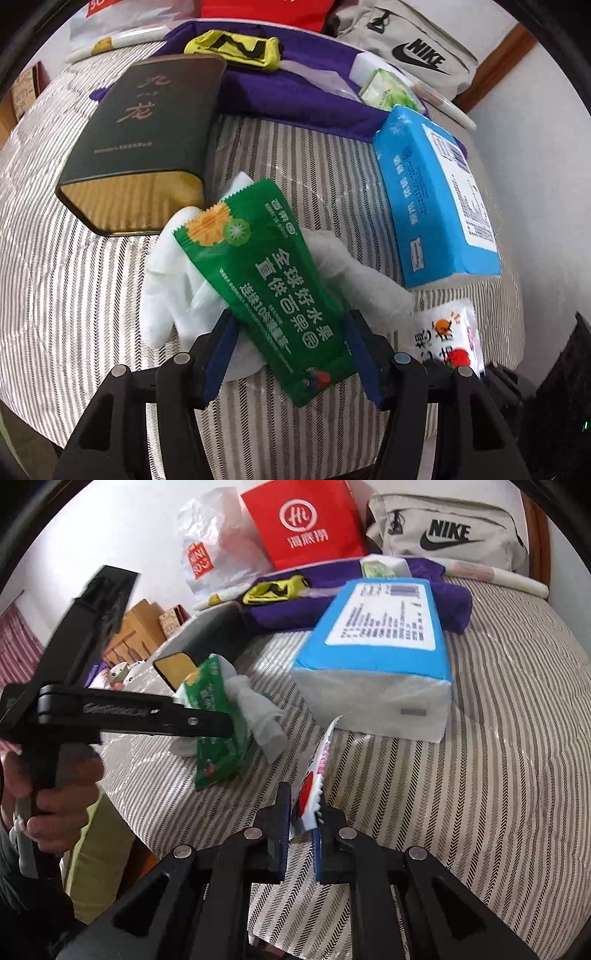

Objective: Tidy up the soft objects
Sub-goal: 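Lift and carry the green packet with the left tool and orange-slice packet with the right tool toward the towel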

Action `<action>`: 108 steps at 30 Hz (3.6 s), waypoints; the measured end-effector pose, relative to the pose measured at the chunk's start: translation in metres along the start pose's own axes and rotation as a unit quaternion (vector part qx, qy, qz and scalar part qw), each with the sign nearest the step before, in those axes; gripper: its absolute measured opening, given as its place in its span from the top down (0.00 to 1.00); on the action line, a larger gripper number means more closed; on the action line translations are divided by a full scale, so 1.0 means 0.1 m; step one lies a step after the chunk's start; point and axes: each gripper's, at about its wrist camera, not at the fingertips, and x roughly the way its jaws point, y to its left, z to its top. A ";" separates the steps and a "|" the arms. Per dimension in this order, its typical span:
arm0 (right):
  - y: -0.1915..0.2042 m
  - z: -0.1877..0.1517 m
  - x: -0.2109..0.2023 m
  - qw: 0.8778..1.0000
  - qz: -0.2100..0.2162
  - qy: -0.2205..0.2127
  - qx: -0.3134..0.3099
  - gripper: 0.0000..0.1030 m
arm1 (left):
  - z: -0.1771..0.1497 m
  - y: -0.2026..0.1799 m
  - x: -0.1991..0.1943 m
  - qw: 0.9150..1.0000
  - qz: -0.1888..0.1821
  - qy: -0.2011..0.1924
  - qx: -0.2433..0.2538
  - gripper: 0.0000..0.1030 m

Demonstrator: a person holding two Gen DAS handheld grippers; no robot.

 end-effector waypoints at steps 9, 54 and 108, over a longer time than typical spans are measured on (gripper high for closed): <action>-0.03 -0.04 -0.01 1.000 0.001 0.006 0.000 0.91 | -0.03 -0.10 0.00 1.000 0.017 0.000 0.024 0.47; -0.12 -0.13 -0.04 1.000 -0.019 0.016 0.009 0.88 | -0.18 -0.16 -0.02 0.996 0.067 -0.024 0.045 0.51; 0.24 0.39 -0.49 0.997 -0.067 -0.026 -0.027 0.96 | -0.22 0.85 -1.00 0.993 -0.031 -0.118 0.002 0.70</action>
